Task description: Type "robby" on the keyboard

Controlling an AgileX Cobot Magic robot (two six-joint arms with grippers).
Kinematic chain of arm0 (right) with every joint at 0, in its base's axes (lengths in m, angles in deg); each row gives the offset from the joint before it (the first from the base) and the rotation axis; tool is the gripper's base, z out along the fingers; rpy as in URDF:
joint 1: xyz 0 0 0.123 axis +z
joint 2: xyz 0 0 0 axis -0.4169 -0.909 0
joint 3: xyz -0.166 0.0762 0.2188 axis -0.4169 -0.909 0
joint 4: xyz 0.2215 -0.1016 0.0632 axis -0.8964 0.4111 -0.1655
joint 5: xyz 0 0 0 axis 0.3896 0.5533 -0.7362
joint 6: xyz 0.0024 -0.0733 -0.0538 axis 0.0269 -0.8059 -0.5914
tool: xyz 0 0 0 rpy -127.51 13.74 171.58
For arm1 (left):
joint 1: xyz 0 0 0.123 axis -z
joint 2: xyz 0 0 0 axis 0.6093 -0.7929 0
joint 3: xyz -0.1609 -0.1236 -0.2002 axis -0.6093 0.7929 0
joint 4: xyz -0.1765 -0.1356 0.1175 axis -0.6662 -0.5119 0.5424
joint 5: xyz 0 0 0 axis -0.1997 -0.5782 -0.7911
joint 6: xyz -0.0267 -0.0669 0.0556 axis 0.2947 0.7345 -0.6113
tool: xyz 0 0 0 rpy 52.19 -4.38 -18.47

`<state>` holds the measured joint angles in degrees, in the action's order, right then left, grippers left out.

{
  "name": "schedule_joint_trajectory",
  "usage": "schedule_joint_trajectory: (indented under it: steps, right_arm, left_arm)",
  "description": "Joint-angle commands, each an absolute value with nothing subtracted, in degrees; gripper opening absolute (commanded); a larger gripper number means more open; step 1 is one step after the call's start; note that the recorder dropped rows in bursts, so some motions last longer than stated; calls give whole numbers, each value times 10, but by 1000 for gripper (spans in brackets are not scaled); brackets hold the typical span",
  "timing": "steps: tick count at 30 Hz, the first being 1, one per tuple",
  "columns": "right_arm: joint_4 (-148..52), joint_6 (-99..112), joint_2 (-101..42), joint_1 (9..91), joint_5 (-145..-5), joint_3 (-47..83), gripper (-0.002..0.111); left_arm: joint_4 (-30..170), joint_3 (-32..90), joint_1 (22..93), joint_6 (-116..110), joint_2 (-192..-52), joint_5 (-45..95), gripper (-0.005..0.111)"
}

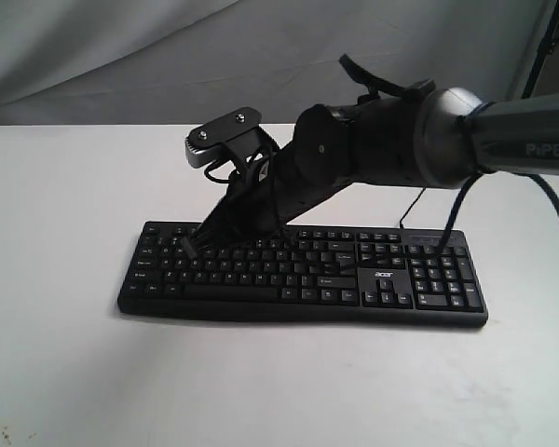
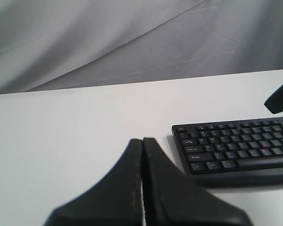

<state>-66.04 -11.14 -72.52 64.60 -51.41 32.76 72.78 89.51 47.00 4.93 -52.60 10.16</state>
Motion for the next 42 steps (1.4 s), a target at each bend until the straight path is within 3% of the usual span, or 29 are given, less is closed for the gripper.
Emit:
schedule_joint_trajectory:
  steps: [1,10,21,42]
  right_arm:
    - [-663,-120,-760,646,-473,394,0]
    - [-663,-123,-827,648,-450,470,0]
    - [-650,-124,-869,652,-516,472,0]
    - [-633,-121,-880,652,-513,472,0]
  left_arm:
    - [731,898,474,51,-524,106,0]
    - [731,898,474,51,-524,106,0]
    - [731,898,474,51,-524,106,0]
    - [731,898,474,51,-524,106,0]
